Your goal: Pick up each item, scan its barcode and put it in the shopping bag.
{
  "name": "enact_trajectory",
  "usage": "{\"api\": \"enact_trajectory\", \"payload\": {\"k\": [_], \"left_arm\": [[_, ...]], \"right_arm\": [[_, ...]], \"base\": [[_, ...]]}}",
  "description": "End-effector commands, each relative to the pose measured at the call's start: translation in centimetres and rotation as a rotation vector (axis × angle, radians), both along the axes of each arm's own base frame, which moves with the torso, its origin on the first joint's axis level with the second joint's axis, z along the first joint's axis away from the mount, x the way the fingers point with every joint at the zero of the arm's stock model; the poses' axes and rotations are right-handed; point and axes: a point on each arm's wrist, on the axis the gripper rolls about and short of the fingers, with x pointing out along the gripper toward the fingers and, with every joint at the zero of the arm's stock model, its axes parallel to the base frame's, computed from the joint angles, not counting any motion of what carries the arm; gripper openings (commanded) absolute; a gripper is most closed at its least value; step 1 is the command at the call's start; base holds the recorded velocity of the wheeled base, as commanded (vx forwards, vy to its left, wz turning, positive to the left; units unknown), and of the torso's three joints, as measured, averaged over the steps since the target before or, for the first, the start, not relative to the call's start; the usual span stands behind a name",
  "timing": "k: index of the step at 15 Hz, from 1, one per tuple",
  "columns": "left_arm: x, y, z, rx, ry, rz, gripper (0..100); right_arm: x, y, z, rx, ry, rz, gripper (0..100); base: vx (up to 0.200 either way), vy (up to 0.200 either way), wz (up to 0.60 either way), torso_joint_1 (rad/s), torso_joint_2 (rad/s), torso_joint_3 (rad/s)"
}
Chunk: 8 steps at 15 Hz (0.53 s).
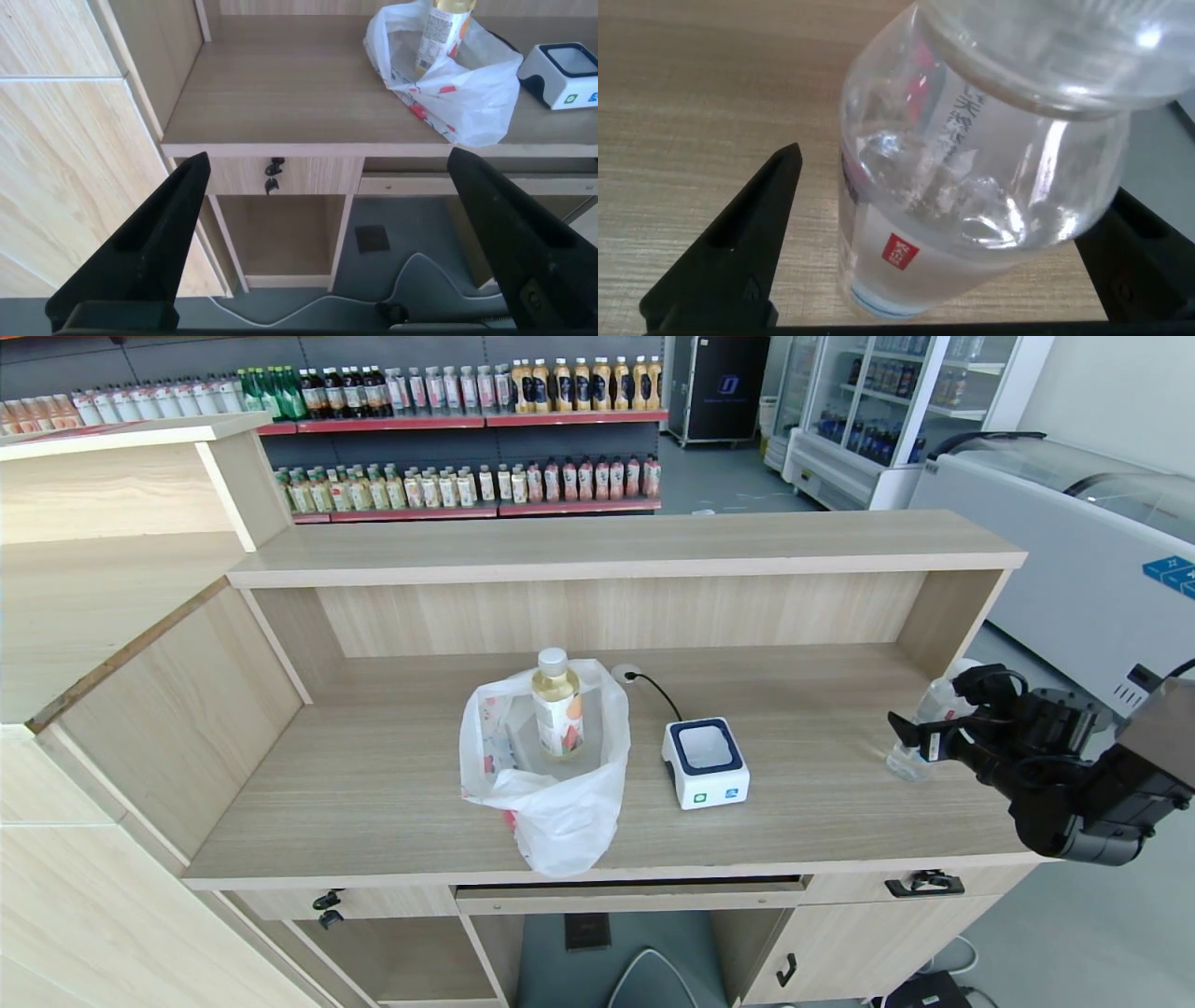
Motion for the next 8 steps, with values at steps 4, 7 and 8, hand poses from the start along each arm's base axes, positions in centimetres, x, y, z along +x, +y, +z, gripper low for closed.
{"api": "enact_trajectory", "payload": {"k": [4, 7, 8], "left_arm": [[0.00, 0.00, 0.00, 0.000, 0.000, 0.000, 100], [0.00, 0.00, 0.00, 0.000, 0.000, 0.000, 100], [0.00, 0.00, 0.00, 0.000, 0.000, 0.000, 100]], "right_arm": [[0.58, 0.04, -0.36, 0.000, -0.007, 0.004, 100], [0.62, 0.03, -0.61, 0.001, -0.001, 0.004, 100], [0.66, 0.02, -0.77, 0.002, 0.001, 0.004, 100]], "base": [[0.000, 0.000, 0.00, 0.000, 0.00, 0.000], [0.000, 0.000, 0.00, 0.000, 0.00, 0.000], [0.000, 0.000, 0.00, 0.000, 0.00, 0.000]]}}
